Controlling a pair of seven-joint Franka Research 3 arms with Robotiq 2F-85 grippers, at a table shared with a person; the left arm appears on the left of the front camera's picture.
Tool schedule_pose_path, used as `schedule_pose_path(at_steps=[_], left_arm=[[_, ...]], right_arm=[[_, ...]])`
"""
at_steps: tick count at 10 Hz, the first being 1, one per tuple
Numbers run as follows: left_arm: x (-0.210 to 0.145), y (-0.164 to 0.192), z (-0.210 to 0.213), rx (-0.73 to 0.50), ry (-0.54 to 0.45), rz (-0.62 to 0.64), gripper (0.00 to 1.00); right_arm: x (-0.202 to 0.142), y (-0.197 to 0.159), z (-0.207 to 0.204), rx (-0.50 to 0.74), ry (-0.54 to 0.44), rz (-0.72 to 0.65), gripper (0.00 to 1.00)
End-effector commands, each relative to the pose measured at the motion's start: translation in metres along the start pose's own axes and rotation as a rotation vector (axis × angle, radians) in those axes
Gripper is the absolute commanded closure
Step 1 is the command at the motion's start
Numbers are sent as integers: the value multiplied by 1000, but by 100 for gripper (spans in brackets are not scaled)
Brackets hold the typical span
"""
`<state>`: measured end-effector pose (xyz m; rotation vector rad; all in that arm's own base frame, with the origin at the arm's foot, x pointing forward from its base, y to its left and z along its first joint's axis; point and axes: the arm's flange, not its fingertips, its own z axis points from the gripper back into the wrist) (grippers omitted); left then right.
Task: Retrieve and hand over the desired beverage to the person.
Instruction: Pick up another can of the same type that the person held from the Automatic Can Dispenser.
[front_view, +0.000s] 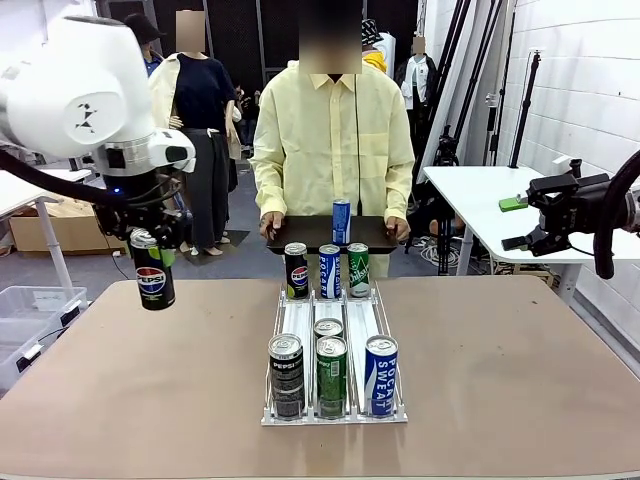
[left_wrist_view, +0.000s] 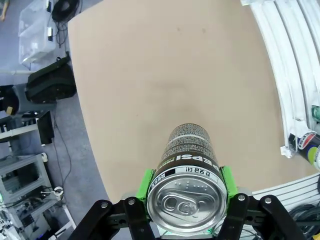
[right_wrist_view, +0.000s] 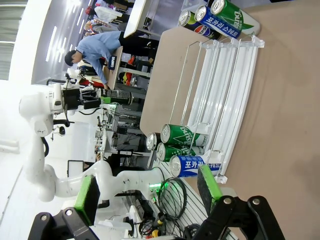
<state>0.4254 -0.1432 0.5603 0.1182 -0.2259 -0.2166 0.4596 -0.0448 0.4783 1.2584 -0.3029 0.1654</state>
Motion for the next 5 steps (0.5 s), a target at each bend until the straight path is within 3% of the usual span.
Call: schedule_pose_path(at_steps=[1,3,5], left_arm=[[-2,11,-8,-63,-33,-21,97],[-3,14,-3,-93,-67,-44,97],[-1,12,-12,-33,-8,-1,97]], right_arm=[[-1,0,-1,6,0,1,0],[-1,0,-1,6,0,1,0],[-1,0,-1,6,0,1,0]])
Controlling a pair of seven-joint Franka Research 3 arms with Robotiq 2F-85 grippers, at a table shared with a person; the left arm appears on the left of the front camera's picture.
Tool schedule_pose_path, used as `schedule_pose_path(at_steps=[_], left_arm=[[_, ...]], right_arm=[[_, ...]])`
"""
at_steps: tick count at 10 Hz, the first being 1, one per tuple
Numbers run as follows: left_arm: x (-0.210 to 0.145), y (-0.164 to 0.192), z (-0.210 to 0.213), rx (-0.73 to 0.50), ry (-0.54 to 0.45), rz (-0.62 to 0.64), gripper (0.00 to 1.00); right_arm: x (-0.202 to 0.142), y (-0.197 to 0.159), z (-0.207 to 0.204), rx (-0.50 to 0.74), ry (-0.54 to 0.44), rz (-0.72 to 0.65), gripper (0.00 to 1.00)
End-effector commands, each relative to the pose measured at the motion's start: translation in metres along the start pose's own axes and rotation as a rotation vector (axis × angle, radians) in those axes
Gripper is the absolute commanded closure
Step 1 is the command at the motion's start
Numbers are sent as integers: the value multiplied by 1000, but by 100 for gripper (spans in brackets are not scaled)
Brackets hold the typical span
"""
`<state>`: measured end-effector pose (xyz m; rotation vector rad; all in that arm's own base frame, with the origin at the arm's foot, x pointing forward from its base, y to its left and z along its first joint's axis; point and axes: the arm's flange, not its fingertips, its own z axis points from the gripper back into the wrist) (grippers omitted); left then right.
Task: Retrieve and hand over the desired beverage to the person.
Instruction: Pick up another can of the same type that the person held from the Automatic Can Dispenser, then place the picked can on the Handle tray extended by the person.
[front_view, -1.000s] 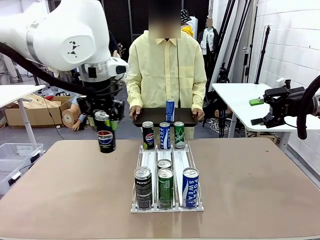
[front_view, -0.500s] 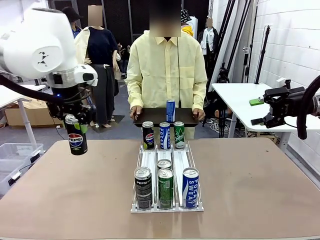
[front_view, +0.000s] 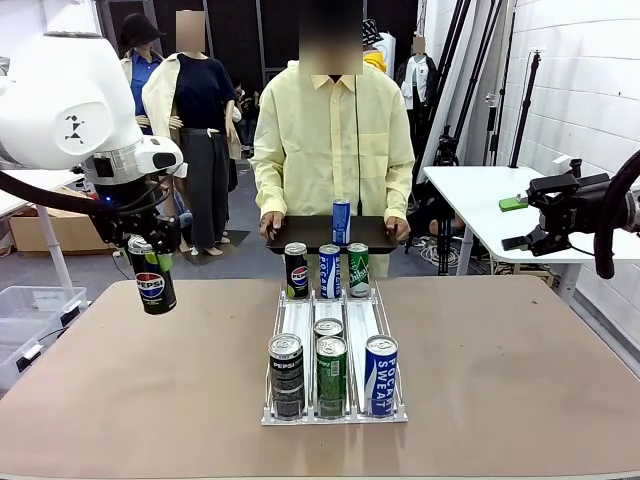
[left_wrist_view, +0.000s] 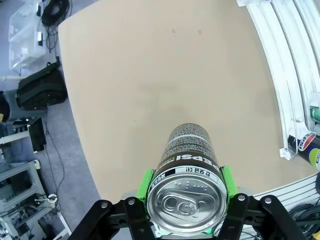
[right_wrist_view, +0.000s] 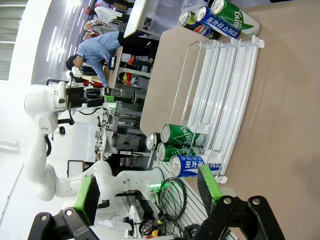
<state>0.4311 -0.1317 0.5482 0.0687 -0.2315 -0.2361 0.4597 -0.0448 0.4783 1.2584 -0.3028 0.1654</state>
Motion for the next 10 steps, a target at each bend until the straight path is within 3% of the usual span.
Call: schedule_pose_path(at_steps=[1,10], left_arm=[[-1,2,3,18,4,12,97],[-1,2,3,18,4,12,97]], right_arm=[[-1,1,-1,6,0,1,0],[-1,1,-1,6,0,1,0]])
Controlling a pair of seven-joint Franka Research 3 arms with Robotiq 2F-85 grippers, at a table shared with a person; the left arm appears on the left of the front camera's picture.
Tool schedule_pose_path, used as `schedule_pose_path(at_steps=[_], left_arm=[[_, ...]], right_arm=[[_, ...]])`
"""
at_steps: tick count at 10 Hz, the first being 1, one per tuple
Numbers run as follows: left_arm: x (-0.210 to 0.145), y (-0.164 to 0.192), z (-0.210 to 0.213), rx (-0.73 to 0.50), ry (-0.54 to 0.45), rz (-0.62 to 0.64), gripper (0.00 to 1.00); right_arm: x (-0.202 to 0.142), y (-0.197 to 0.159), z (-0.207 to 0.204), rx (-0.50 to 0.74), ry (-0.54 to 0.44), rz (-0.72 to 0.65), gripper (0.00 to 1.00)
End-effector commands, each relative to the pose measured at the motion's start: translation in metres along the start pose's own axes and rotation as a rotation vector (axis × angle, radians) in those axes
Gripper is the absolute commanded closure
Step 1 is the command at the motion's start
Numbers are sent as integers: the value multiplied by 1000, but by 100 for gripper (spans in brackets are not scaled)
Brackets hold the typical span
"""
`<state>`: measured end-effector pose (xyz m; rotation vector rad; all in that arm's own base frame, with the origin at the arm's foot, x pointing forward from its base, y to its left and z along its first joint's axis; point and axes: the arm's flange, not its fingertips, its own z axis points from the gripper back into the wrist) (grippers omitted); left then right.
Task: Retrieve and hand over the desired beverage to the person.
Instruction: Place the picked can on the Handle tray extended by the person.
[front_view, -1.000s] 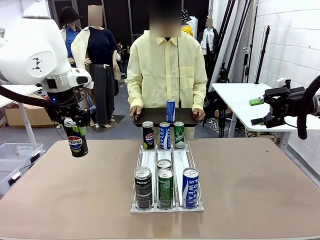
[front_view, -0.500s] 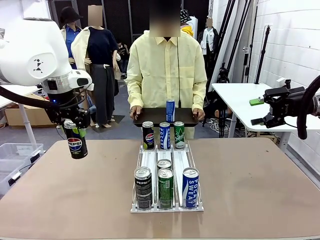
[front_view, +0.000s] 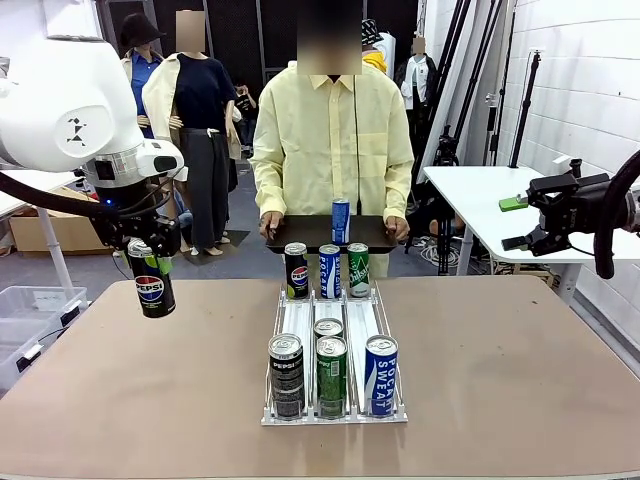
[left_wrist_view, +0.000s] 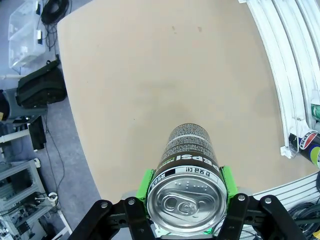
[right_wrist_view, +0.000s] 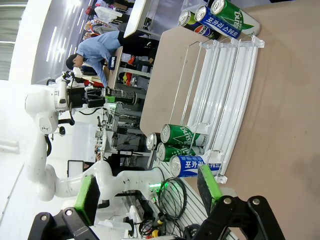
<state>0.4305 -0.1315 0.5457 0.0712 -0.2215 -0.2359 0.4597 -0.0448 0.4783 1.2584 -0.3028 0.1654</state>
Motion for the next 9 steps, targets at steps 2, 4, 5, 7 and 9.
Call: schedule_pose_path(at_steps=[2,4,5,7,9], left_arm=[[0,2,5,16,-6,13,97],[0,2,5,16,-6,13,97],[0,2,5,16,-6,13,97],[0,2,5,16,-6,13,97],[0,2,5,16,-6,13,97]], right_arm=[[-1,1,-1,6,0,1,0],[-1,1,-1,6,0,1,0],[-1,1,-1,6,0,1,0],[-1,1,-1,6,0,1,0],[-1,1,-1,6,0,1,0]])
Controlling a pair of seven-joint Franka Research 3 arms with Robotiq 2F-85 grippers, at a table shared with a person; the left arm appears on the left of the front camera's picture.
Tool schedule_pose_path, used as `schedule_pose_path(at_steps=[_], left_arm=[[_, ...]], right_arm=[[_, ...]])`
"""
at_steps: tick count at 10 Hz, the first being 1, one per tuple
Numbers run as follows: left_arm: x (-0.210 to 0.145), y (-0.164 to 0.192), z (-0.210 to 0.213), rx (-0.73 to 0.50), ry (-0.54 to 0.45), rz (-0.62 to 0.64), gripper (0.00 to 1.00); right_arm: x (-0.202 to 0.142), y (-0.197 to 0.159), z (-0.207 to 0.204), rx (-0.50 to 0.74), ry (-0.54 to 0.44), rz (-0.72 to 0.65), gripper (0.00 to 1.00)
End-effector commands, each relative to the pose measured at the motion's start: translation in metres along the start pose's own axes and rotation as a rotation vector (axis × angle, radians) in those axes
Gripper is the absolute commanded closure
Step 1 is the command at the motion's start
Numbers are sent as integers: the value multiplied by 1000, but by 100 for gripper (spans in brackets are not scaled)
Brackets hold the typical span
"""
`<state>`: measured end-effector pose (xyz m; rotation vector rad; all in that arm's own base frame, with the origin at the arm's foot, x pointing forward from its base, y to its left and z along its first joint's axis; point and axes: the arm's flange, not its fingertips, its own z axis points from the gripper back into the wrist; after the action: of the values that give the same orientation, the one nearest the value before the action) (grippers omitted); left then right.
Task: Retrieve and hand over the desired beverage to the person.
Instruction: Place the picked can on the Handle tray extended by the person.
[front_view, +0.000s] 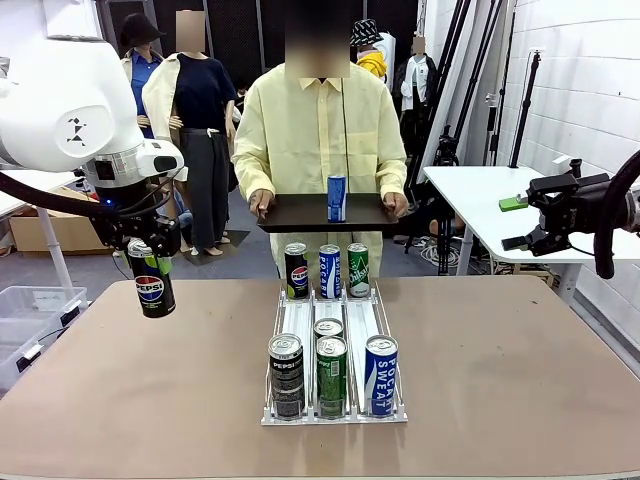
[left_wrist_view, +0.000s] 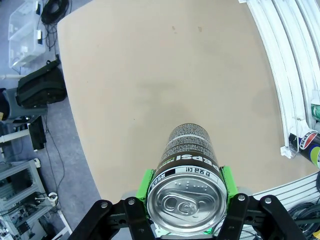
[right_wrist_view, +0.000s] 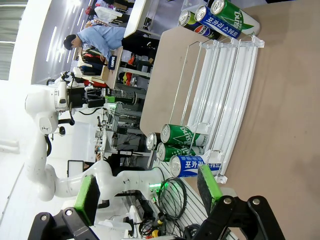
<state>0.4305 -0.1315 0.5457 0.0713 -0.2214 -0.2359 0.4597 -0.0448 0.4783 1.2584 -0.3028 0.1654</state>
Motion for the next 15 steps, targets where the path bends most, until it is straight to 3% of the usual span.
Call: schedule_pose_path(at_steps=[1,15], left_arm=[[0,2,5,16,-6,13,97],[0,2,5,16,-6,13,97]], right_arm=[[-1,1,-1,6,0,1,0],[-1,1,-1,6,0,1,0]])
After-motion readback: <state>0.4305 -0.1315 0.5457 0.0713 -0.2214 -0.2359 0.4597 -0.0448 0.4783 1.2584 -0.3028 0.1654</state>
